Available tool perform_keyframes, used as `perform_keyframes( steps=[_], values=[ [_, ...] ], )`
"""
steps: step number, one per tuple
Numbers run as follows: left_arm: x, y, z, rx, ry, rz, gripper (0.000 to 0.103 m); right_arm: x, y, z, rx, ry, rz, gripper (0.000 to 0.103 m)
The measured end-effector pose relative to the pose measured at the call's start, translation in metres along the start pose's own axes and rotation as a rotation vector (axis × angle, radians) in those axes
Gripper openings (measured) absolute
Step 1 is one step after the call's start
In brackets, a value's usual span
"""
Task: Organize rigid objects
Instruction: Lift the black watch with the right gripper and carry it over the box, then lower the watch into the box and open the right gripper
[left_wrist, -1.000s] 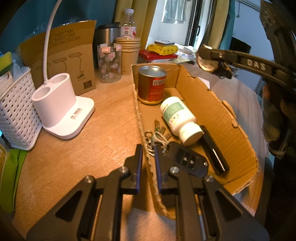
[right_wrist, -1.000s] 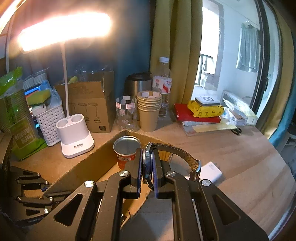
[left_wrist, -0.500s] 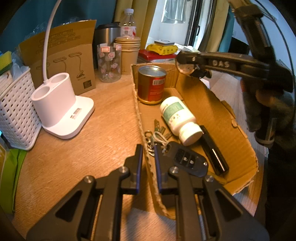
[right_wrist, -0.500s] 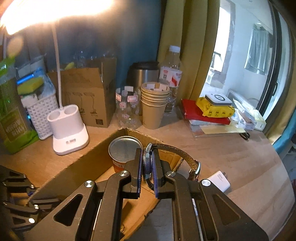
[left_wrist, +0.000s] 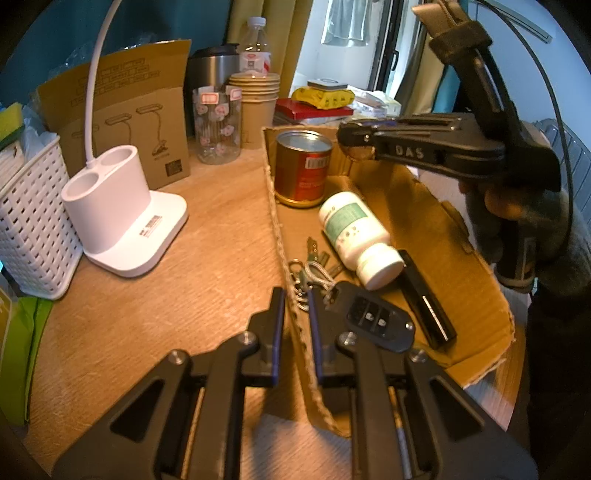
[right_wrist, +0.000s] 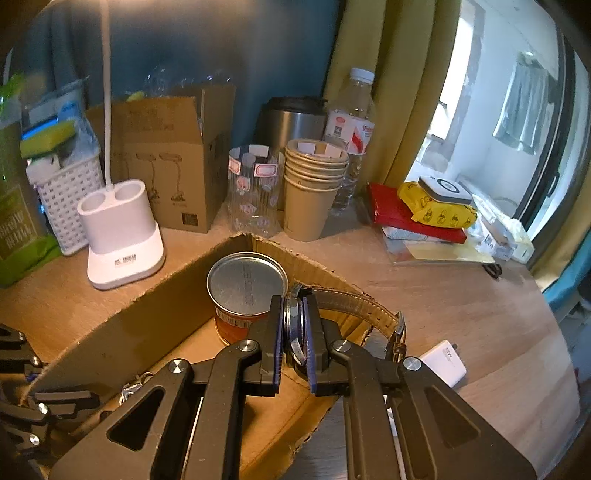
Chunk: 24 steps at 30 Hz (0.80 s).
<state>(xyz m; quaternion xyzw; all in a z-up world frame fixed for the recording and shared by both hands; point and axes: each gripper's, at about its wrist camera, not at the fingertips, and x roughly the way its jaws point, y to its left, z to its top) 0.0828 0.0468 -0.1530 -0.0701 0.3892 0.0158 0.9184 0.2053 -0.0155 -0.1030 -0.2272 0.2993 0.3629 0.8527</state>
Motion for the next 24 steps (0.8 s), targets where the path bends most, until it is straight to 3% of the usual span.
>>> perform_keyframes(
  steps=[11,24],
  values=[
    [0.000,-0.001,-0.001,0.002,0.000,-0.001,0.014,0.016,0.030,-0.004,-0.191,0.085,-0.079,0.012],
    [0.001,0.003,0.001,-0.001,0.002,-0.004,0.014,0.025,0.030,-0.007,-0.168,0.129,-0.025,0.014]
  ],
)
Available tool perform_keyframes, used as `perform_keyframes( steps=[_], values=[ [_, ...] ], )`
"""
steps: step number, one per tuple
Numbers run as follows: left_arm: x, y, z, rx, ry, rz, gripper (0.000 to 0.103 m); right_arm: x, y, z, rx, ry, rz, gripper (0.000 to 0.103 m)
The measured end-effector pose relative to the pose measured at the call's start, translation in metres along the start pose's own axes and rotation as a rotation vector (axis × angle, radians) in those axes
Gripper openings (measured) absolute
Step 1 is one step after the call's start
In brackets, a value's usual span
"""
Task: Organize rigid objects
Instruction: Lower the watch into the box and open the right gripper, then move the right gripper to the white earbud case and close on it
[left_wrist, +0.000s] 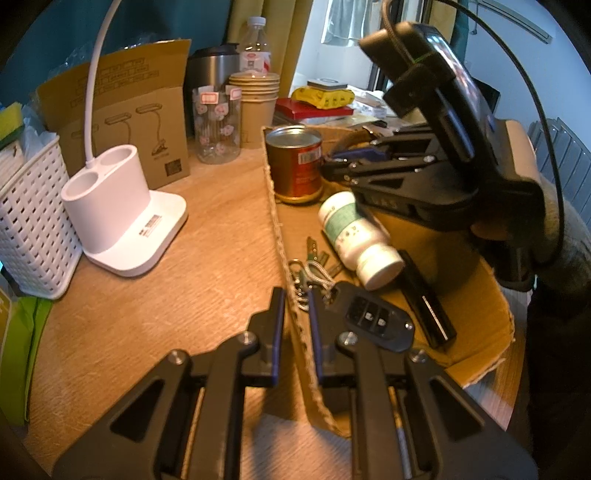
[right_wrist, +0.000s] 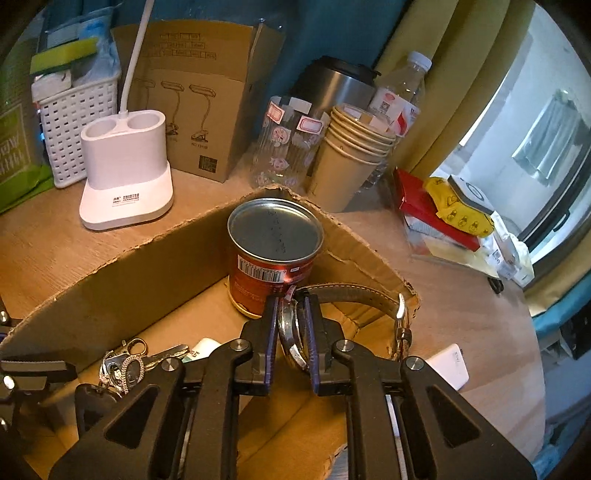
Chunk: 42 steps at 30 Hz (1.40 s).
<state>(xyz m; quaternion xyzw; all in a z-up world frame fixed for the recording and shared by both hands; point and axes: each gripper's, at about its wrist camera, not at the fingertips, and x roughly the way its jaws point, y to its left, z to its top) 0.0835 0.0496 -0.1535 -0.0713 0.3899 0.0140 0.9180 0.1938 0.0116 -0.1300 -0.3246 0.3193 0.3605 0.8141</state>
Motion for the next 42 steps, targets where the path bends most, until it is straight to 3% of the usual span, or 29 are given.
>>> perform_keyframes(
  steps=[5,8,28,30,42],
  values=[
    [0.000,0.000,0.001,-0.001,0.001,0.000,0.014,-0.002,-0.003,0.001,0.019,-0.005,0.006,0.028],
    [0.001,0.001,0.001,-0.002,0.002,-0.001,0.014,-0.004,-0.004,0.001,0.029,-0.010,0.008,0.032],
    [0.001,0.001,0.001,-0.001,0.001,0.000,0.014,-0.036,-0.011,-0.007,0.086,-0.084,-0.023,0.047],
    [0.001,0.001,0.001,-0.002,0.002,-0.001,0.014,-0.039,-0.013,-0.008,0.084,-0.087,-0.051,0.053],
    [0.001,0.001,0.000,0.001,-0.001,0.002,0.014,-0.059,-0.034,-0.017,0.154,-0.128,-0.084,0.056]
  ],
)
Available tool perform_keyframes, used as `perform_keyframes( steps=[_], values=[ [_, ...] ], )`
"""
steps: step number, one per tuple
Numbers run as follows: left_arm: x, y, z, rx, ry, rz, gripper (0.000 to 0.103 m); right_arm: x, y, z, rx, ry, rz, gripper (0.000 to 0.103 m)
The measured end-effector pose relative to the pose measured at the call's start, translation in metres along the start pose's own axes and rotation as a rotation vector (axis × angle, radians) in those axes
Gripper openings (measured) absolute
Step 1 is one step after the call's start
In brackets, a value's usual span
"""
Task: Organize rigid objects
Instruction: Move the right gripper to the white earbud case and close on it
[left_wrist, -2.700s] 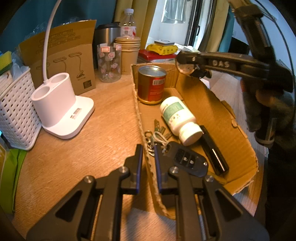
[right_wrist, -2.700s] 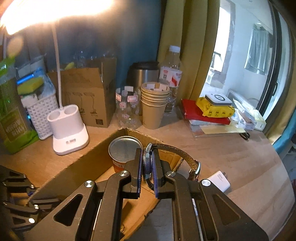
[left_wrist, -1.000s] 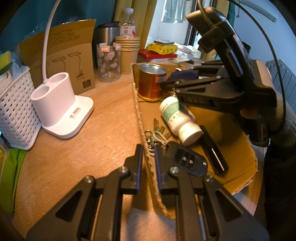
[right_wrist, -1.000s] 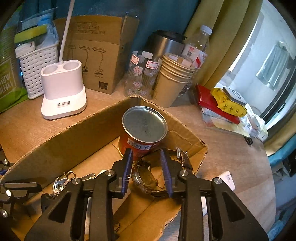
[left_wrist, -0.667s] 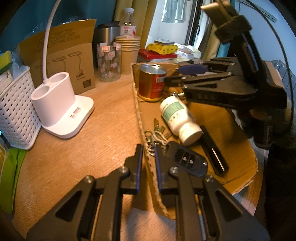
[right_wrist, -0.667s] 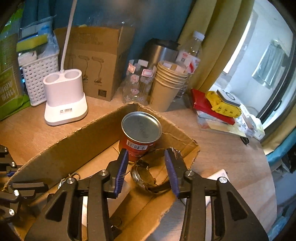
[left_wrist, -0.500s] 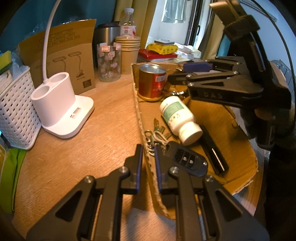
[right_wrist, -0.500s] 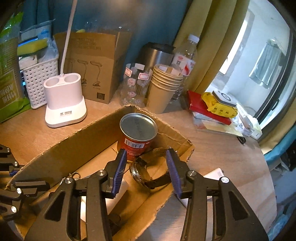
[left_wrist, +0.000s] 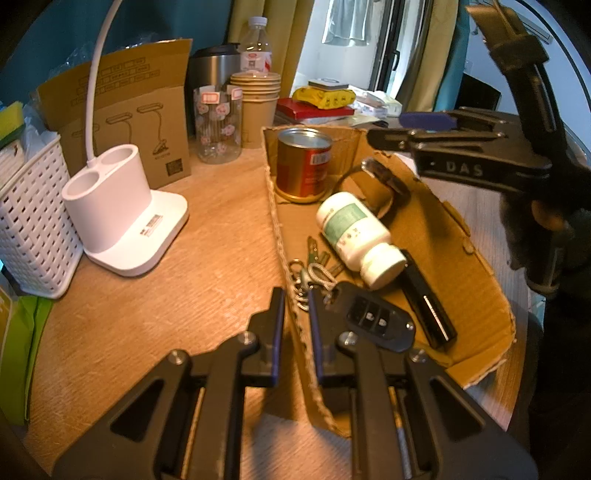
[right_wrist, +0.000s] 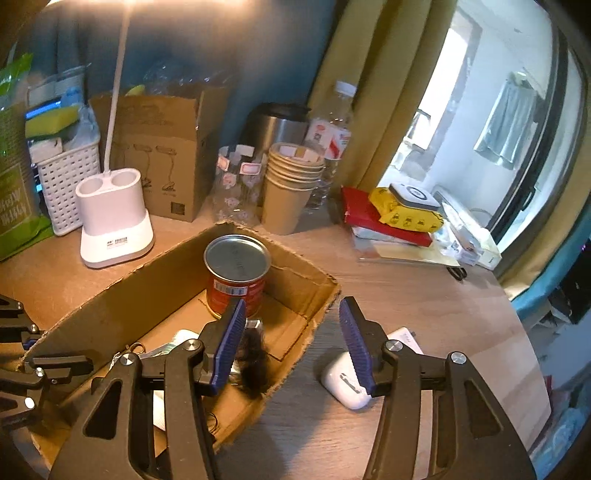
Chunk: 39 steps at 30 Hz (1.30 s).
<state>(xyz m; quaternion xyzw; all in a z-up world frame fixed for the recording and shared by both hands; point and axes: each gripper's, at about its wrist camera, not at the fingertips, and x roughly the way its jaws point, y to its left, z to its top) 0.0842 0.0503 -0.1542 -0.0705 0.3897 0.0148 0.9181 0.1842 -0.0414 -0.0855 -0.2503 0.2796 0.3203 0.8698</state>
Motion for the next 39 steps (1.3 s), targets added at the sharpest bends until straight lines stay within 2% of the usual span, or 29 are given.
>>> perform_keyframes(
  steps=[8,19,23,28,33,39],
  values=[
    [0.000,0.000,0.000,-0.001,0.000,0.000,0.014,-0.011,-0.021,-0.003,0.058,-0.028,-0.027,0.061],
    [0.000,0.000,0.000,-0.001,0.000,0.000,0.014,-0.017,-0.054,-0.015,0.150,-0.038,-0.057,0.063],
    [0.000,0.000,0.000,-0.001,0.000,-0.001,0.014,-0.014,-0.069,-0.023,0.193,-0.027,-0.071,0.068],
    [0.000,0.000,0.000,0.000,0.000,0.000,0.014,-0.006,-0.086,-0.034,0.257,-0.016,-0.037,0.069],
    [0.000,0.000,0.000,-0.001,0.000,0.000,0.014,0.004,-0.101,-0.045,0.312,0.010,-0.039,0.069],
    [0.000,0.000,0.000,-0.001,0.000,0.000,0.014,0.013,-0.101,-0.052,0.329,0.031,-0.017,0.069]
  ],
)
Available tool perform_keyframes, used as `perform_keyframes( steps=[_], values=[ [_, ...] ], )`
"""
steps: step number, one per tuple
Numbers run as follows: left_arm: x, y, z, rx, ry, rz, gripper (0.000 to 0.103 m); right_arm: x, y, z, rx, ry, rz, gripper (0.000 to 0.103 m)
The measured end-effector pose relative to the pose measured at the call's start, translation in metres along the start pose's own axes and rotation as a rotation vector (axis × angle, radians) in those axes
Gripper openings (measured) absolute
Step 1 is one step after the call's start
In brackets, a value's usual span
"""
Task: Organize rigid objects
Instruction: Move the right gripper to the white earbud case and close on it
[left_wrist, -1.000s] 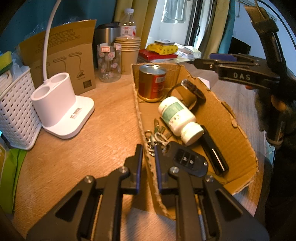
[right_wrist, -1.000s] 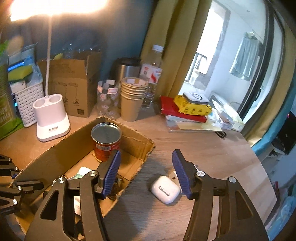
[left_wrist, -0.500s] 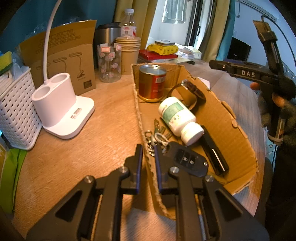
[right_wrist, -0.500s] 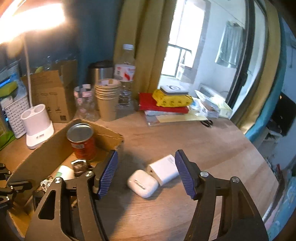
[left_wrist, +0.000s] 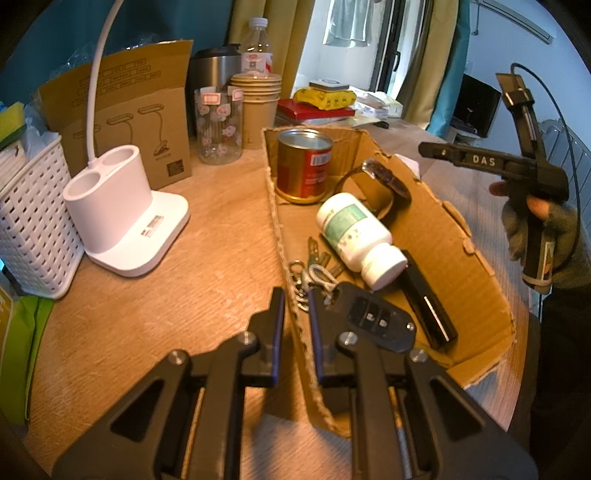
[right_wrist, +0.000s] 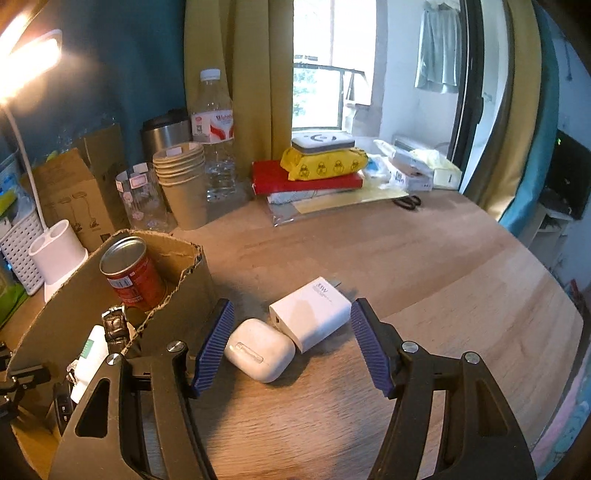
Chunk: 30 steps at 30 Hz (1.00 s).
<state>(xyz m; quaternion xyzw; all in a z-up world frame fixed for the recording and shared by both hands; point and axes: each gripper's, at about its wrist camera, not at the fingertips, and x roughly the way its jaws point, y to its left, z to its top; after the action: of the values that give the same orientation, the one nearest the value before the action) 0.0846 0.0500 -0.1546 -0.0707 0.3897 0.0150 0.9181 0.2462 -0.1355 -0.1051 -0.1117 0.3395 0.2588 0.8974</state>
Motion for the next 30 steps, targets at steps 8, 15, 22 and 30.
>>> perform_keyframes(
  steps=[8,15,22,30],
  values=[
    [0.000,0.000,0.000,0.000,0.000,0.000,0.014,0.017,0.012,-0.011,-0.020,0.056,0.016,0.069],
    [0.000,0.000,0.000,0.000,0.000,0.000,0.014,0.031,0.025,-0.018,-0.056,0.094,0.028,0.069],
    [0.000,0.000,0.000,0.000,0.000,0.000,0.014,0.042,0.030,-0.022,-0.069,0.119,0.022,0.069],
    [0.000,0.000,0.000,0.000,0.000,0.000,0.014,0.050,0.031,-0.022,-0.065,0.141,0.015,0.069]
  ],
)
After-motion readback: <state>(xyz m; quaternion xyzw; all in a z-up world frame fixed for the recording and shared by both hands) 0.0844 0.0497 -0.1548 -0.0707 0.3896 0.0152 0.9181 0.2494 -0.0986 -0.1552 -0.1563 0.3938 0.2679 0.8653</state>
